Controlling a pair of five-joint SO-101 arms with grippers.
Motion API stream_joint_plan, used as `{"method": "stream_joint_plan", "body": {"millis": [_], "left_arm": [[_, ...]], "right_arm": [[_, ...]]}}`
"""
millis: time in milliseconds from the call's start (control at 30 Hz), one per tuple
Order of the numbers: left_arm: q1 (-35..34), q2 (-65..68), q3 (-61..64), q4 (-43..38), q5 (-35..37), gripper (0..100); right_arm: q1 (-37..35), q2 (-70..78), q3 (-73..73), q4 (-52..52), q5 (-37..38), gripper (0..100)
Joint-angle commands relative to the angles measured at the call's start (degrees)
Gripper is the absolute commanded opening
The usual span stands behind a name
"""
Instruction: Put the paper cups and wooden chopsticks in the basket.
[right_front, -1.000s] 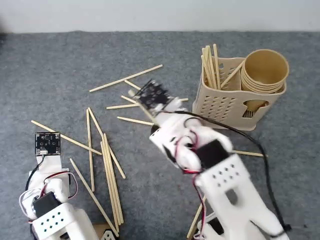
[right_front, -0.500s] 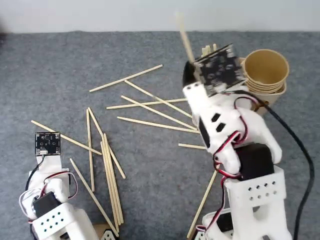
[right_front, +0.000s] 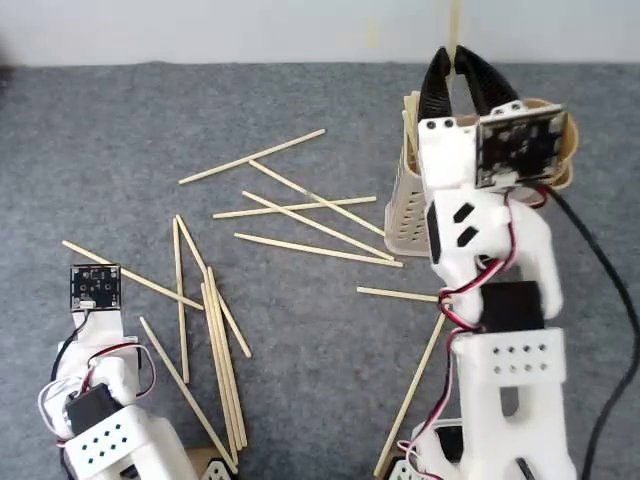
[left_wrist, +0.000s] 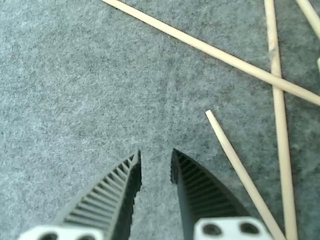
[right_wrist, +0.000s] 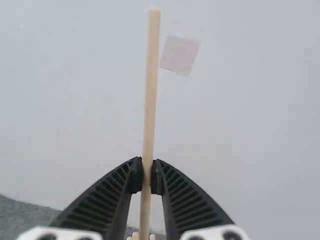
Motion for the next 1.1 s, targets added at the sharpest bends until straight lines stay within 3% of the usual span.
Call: {"method": "stream_joint_plan", "body": {"millis": [0, 133, 300, 367, 600, 767, 900, 1067], "left_arm": [[0.26, -0.70, -0.22, -0.88, -0.18, 9], [0.26, -0.70, -0.22, -0.88, -0.18, 9], [0.35, -0.70, -0.22, -0.88, -0.18, 9], [0.35, -0.70, -0.22, -0.88, -0.18, 9], [0.35, -0.70, -0.22, -0.88, -0.18, 9], [0.35, -0.70, -0.22, -1.05, -0.18, 9], [0.35, -0.70, -0.57, -1.05, -0.18, 9], [0.35, -0.70, -2.77, -1.32, 0.18, 9]], "right_arm": [[0.66, -1.10, 6.51, -8.84, -0.44, 0.9], [0.57, -1.10, 10.64, -11.74, -0.44, 3.2], [0.66, -1.71, 10.55, -10.77, -0.70, 22.4], [0.57, -2.07, 8.88, -8.31, -0.79, 24.4], [-0.04, -9.01, 1.23, 14.11, -7.82, 15.7], [-5.32, -14.90, 0.26, 32.84, -8.62, 0.9], [-11.56, -18.42, 2.55, 44.09, -9.05, 1.3], [-17.01, -23.16, 12.84, 47.96, -9.23, 0.9]]}}
